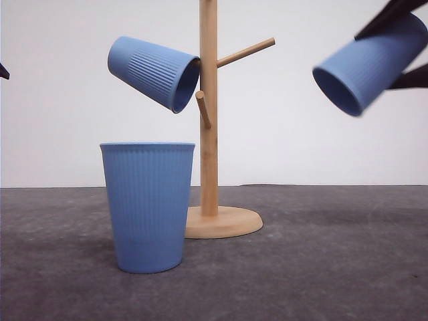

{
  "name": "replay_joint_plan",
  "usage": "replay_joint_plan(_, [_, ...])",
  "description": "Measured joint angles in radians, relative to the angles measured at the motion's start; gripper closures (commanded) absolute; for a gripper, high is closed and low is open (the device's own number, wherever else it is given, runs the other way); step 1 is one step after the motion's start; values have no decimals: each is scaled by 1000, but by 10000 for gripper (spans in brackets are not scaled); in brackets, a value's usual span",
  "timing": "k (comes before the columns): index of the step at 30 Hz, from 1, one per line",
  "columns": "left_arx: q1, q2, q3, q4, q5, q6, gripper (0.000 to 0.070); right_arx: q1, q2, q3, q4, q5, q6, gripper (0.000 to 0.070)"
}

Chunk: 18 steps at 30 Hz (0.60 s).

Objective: Place three cups

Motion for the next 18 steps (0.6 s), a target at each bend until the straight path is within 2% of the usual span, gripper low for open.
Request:
replay_joint_plan(8, [0, 0, 0, 0, -18, 0, 348, 60, 17, 0, 388, 49, 353, 292])
replay_joint_plan(11, [0, 0, 0, 1, -19, 0, 349, 91, 56, 0, 480, 52, 450, 292])
replay_joint_plan(14, [0, 0, 0, 1, -19, 0, 349, 138, 96, 0, 545, 78, 514, 292])
replay_joint_plan(18, [0, 0, 0, 1, -19, 0, 349, 193, 126, 0, 555, 120, 542, 291])
